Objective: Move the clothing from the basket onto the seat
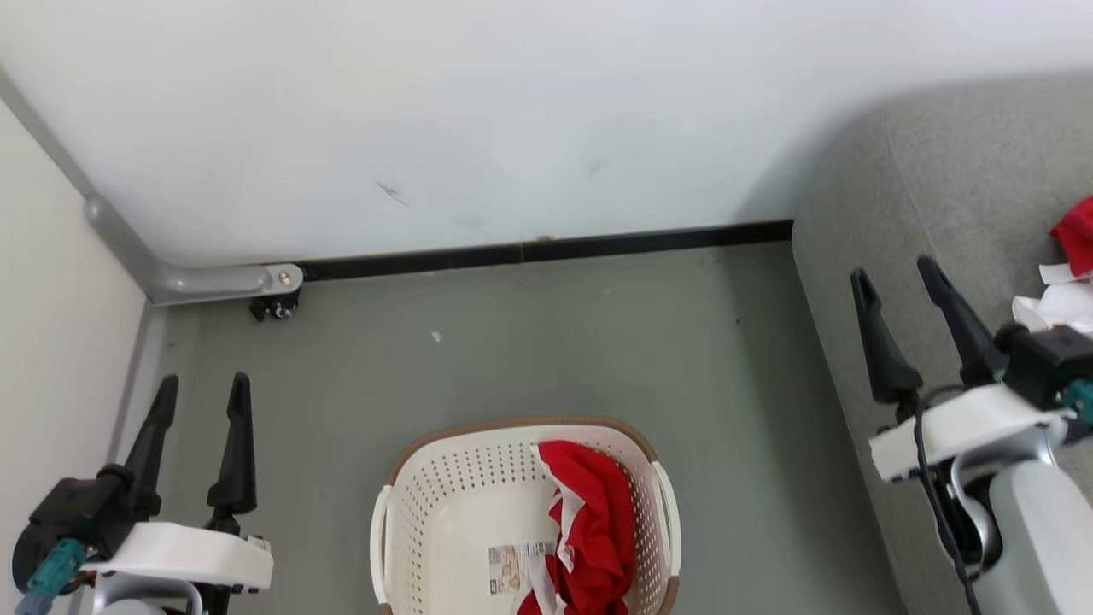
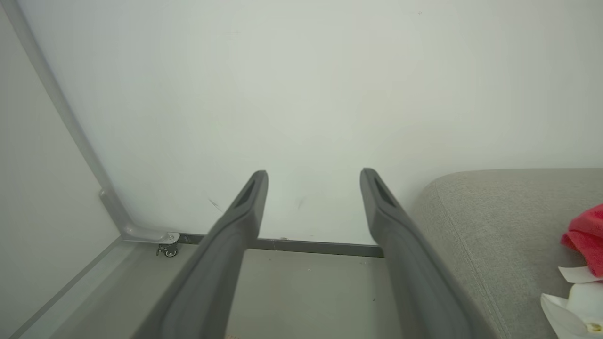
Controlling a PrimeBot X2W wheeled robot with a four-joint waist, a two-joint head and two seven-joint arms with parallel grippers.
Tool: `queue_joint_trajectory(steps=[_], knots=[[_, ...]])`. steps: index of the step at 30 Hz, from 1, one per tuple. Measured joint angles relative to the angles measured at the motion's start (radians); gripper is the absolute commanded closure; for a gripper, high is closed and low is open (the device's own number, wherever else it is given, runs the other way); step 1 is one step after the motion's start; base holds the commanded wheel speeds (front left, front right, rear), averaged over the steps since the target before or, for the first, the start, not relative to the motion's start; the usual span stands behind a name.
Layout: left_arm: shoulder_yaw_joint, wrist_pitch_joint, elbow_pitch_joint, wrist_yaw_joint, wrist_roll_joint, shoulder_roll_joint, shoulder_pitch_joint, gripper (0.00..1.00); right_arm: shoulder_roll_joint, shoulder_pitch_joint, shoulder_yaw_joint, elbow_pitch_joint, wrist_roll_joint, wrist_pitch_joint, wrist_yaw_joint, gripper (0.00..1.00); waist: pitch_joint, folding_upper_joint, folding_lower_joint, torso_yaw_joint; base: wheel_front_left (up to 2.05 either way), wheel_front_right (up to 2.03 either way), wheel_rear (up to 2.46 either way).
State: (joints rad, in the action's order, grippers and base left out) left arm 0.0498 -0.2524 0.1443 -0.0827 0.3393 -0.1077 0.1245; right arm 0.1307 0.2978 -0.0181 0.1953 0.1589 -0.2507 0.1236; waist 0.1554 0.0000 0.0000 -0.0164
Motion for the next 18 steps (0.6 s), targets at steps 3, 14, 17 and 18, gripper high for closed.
queue_joint_trajectory(steps=[3, 14, 17, 18], knots=[[0.0, 0.0, 0.001, -0.008, -0.008, 0.005, -0.023, 0.0, -0.002, -0.057, 0.01, -0.015, 0.001, 0.0, 0.0, 0.0, -0.031, 0.0, 0.0, 0.008, 0.0, 0.0, 0.0], [0.004, 0.0, 0.009, -0.018, -0.016, 0.008, -0.08, 0.0, -0.009, -0.169, 0.027, -0.047, 0.008, 0.0, 0.0, 0.0, -0.102, 0.0, 0.0, 0.023, 0.0, 0.0, 0.0], [0.004, 0.0, 0.013, -0.023, -0.02, 0.008, -0.094, 0.0, -0.012, -0.188, 0.033, -0.056, 0.008, 0.0, 0.0, 0.0, -0.117, 0.0, 0.0, 0.026, 0.0, 0.0, 0.0], [0.004, 0.0, 0.015, -0.026, -0.023, 0.008, -0.097, 0.0, -0.013, -0.195, 0.033, -0.057, 0.008, 0.0, 0.0, 0.0, -0.122, 0.0, 0.0, 0.027, 0.0, 0.0, 0.0]])
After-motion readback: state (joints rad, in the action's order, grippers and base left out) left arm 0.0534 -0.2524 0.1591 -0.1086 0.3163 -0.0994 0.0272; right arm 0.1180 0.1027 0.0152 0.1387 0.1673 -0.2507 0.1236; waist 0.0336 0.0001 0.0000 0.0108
